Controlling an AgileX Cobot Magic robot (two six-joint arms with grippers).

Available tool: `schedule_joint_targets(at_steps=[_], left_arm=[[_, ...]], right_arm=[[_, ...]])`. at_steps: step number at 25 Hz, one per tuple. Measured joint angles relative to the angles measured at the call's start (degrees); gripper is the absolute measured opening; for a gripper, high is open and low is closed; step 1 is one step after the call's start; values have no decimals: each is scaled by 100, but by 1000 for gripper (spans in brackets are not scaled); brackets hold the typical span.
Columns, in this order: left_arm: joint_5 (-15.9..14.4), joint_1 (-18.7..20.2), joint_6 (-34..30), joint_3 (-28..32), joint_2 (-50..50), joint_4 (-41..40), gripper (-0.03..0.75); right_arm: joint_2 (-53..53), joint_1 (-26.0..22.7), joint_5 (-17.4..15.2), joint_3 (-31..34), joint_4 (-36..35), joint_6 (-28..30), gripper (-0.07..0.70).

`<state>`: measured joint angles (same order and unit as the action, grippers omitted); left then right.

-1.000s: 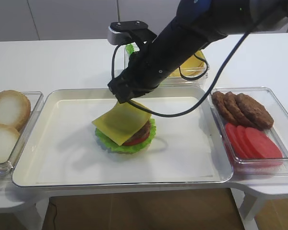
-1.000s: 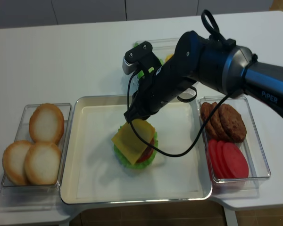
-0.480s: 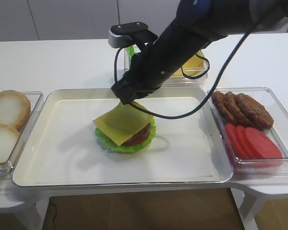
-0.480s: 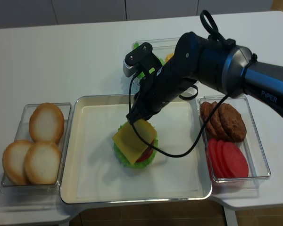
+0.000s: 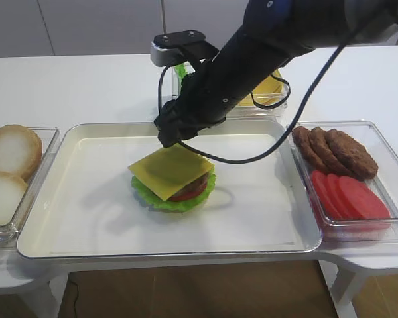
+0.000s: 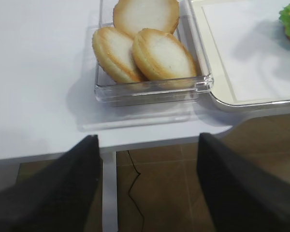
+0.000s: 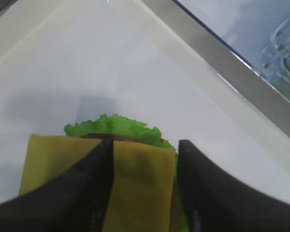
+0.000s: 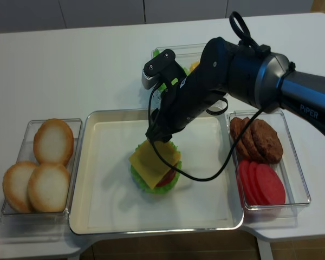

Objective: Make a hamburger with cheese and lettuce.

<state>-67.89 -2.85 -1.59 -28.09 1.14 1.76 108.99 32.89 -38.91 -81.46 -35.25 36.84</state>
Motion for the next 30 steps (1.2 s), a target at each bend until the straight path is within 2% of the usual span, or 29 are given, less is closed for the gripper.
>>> schedule_joint_targets(at_steps=[3, 5, 9, 15, 19, 22, 27, 30], left_arm=[[0, 0, 0, 0, 0, 0, 468], [0, 0, 0, 0, 0, 0, 468], [0, 0, 0, 0, 0, 0, 468], [0, 0, 0, 0, 0, 0, 468], [0, 0, 0, 0, 0, 0, 468], [0, 0, 0, 0, 0, 0, 468], [0, 0, 0, 0, 0, 0, 468], [0, 0, 0, 0, 0, 0, 468]], right_arm=[[0, 0, 70, 0, 63, -129, 447], [0, 0, 59, 0, 112, -175, 490], [-26, 0, 8, 0, 486, -673, 511], [-458, 0, -265, 0, 1850, -2228, 503], [-815, -10, -694, 0, 2460, -2809, 500], [-1010, -122, -1128, 0, 2683, -2942, 499], [-1067, -798, -2005, 0, 2755, -2988, 497], [-1088, -1326, -2364, 0, 2755, -3025, 475]])
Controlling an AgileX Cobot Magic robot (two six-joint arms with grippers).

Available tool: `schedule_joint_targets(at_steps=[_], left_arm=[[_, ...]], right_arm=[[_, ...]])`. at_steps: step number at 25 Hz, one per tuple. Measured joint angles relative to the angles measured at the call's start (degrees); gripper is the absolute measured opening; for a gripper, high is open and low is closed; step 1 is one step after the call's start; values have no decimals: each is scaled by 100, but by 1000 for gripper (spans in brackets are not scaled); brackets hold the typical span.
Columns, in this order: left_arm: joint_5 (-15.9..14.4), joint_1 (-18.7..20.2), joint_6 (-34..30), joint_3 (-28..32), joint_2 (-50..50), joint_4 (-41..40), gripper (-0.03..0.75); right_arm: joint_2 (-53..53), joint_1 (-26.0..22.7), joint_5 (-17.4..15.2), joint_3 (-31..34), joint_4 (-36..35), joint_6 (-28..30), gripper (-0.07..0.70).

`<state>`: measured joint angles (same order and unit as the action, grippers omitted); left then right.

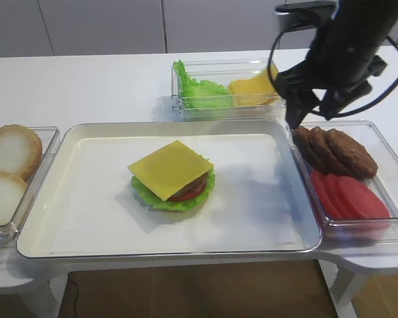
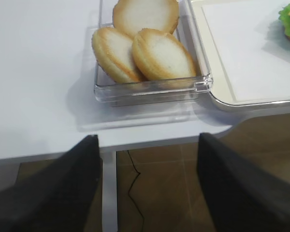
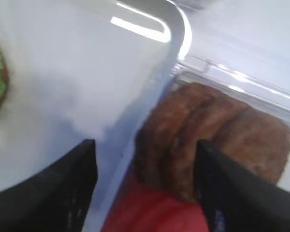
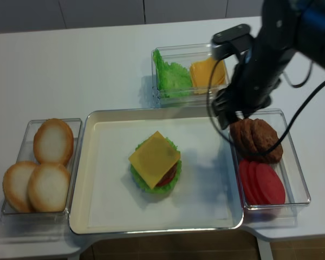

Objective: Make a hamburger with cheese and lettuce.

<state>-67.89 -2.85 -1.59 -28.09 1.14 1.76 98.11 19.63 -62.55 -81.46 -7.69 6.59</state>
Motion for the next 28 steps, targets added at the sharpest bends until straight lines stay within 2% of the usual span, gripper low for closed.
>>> schedule_joint_targets(at_steps=[6, 11, 19, 28], left_arm=[[0, 0, 0, 0, 0, 0, 468], [0, 0, 0, 0, 0, 0, 468], [0, 0, 0, 0, 0, 0, 468], [0, 0, 0, 0, 0, 0, 468]], right_arm=[[-350, -979, -365, 0, 0, -232, 451], [-649, -1465, -619, 0, 38, -369, 449], [-1212, -1508, -834, 0, 332, -550, 448], [-1978, -1508, -866, 145, 394, -692, 447]])
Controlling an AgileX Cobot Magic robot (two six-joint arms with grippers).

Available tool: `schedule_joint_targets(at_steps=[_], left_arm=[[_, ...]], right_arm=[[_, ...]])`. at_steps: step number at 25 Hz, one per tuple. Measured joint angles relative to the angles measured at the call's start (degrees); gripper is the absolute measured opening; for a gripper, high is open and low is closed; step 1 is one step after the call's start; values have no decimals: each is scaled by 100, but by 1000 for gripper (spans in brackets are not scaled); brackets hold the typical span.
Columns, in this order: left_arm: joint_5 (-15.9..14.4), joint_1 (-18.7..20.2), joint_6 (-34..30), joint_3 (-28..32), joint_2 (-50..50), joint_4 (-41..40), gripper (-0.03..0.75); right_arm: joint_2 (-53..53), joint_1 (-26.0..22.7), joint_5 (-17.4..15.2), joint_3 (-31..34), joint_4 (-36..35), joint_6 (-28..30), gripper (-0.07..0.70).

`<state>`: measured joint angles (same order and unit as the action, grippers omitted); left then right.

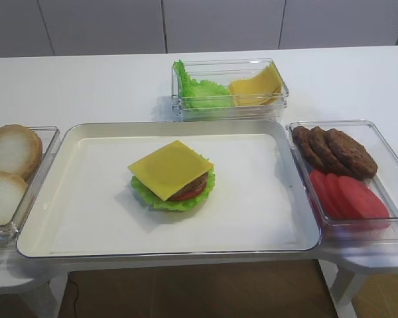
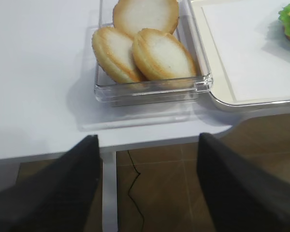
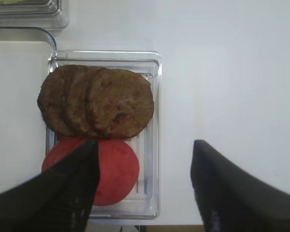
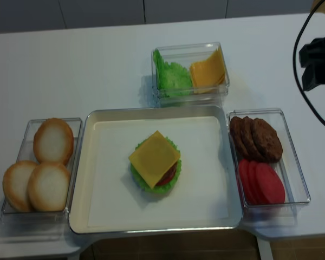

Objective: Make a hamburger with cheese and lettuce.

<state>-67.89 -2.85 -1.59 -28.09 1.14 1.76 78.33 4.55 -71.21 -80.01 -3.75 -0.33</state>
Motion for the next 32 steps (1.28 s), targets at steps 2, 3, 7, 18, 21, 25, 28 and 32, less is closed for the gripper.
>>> schedule_joint_targets(at_steps=[2, 3, 7, 18, 21, 25, 28, 32], left_arm=[[0, 0, 0, 0, 0, 0, 468], [0, 0, 0, 0, 0, 0, 468], [0, 0, 0, 0, 0, 0, 468], [0, 0, 0, 0, 0, 0, 468], [0, 0, 0, 0, 0, 0, 468], [0, 0, 0, 0, 0, 0, 468], [0, 0, 0, 0, 0, 0, 468], [0, 0, 0, 0, 0, 0, 468]], right_arm=[[-300, 0, 0, 266, 0, -12, 447], [-473, 0, 0, 456, 0, -22, 447], [-1246, 0, -13, 1272, 0, -34, 447], [-3769, 0, -76, 2911, 0, -173, 447], [-4600, 0, -99, 3291, 0, -173, 447], [-5660, 0, -146, 3722, 0, -173, 447], [-6357, 0, -168, 3961, 0, -173, 447], [-7103, 0, -191, 4289, 0, -173, 447]])
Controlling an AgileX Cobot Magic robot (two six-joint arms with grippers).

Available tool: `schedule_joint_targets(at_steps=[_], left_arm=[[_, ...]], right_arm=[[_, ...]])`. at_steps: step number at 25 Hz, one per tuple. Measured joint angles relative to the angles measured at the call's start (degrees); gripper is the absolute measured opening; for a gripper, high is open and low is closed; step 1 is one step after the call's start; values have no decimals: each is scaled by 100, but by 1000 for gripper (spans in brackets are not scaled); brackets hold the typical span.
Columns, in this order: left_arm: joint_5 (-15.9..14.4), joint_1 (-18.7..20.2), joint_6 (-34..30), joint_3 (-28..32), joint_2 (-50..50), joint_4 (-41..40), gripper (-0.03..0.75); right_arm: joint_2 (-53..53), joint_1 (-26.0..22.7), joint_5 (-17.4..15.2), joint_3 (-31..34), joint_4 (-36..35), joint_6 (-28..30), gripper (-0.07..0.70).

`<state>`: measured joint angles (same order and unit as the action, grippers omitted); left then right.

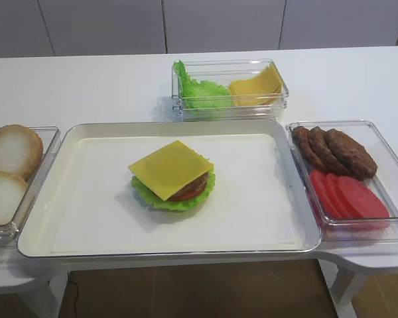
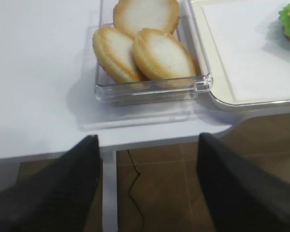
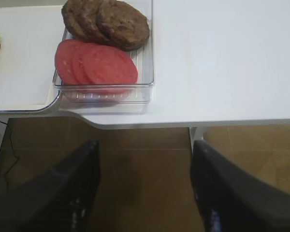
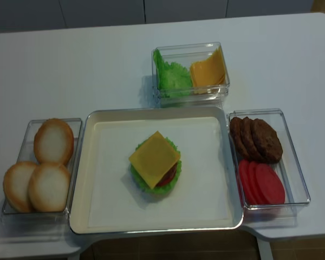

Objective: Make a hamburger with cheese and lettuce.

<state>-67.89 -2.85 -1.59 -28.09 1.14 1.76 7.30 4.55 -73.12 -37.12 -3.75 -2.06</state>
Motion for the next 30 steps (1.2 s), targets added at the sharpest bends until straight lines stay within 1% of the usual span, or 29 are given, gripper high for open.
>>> schedule_joint_targets(at_steps=[5, 7, 10, 16, 18, 22, 30], left_arm=[[0, 0, 0, 0, 0, 0, 468], [0, 0, 0, 0, 0, 0, 468], [0, 0, 0, 0, 0, 0, 468], [0, 0, 0, 0, 0, 0, 468], [0, 0, 0, 0, 0, 0, 468], [0, 0, 0, 0, 0, 0, 468], [0, 0, 0, 0, 0, 0, 468]], right_arm=[[-553, 0, 1, 388, 0, 0, 447], [-652, 0, 135, 569, 0, 12, 447], [-682, 0, 416, 715, 0, 126, 447], [-682, 0, 995, 740, 125, 151, 447], [-686, 0, 1135, 753, 183, 151, 447], [-686, 0, 1211, 777, 240, 151, 447], [-686, -9, 1223, 777, 240, 151, 447]])
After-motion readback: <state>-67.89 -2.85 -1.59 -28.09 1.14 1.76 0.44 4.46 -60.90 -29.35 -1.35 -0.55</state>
